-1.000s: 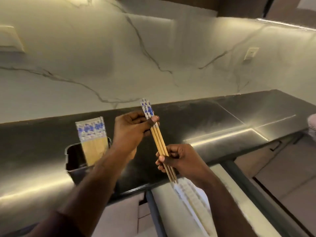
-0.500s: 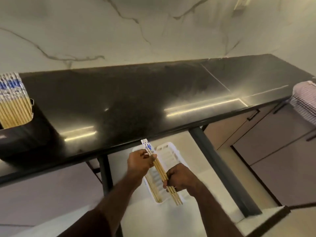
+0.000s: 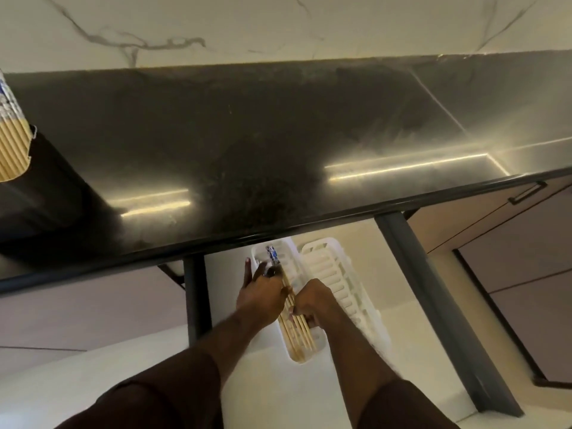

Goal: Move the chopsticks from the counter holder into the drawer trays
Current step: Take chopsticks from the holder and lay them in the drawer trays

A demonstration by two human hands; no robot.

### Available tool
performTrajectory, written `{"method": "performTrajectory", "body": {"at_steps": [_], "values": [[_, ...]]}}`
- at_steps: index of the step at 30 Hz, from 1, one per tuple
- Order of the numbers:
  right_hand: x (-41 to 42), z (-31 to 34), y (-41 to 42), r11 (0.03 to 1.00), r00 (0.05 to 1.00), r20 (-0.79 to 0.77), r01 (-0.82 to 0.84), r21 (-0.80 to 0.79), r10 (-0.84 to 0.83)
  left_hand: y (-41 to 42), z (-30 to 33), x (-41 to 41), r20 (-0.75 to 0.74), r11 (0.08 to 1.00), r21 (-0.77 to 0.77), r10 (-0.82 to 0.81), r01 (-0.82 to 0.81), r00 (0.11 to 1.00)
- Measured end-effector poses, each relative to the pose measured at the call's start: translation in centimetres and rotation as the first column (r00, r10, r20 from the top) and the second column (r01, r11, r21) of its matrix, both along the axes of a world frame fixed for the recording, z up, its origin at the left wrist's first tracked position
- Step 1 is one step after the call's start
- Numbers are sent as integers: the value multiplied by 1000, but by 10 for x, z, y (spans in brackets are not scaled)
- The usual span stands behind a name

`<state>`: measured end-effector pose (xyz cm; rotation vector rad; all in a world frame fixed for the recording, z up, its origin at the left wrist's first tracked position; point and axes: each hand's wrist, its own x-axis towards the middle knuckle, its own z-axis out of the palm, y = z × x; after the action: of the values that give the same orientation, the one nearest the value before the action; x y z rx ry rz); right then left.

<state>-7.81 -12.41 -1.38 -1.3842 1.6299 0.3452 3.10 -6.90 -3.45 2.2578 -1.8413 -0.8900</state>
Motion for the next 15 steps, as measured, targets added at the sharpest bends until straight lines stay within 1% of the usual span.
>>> {"method": "performTrajectory", "body": {"at_steps": [1, 2, 4, 5, 9, 12, 15], "values": [[2, -5, 1, 999, 999, -31, -23, -30, 22, -1, -4, 0, 53, 998, 33, -50, 49, 997], [2, -10, 2, 998, 998, -52, -43, -49, 40, -1, -7, 0, 138, 994, 58, -98, 90, 986], [1, -17, 8, 992, 993, -87, -90, -82, 83, -2, -13, -1, 316, 980, 87, -198, 179, 928], [1, -20, 10, 987, 988, -107, -118, -109, 107, -2, -16, -3, 365, 973, 97, -229, 208, 902], [0, -27, 18, 950, 976, -159, -187, -249, 150, -4, -27, -8, 404, 965, 150, -258, 215, 877], [2, -29, 28, 896, 960, -210, -253, -365, 185, -6, -28, -10, 435, 957, 193, -281, 216, 855], [1, -30, 37, 864, 948, -236, -295, -409, 212, -6, -28, -12, 450, 947, 236, -307, 220, 838]]}}
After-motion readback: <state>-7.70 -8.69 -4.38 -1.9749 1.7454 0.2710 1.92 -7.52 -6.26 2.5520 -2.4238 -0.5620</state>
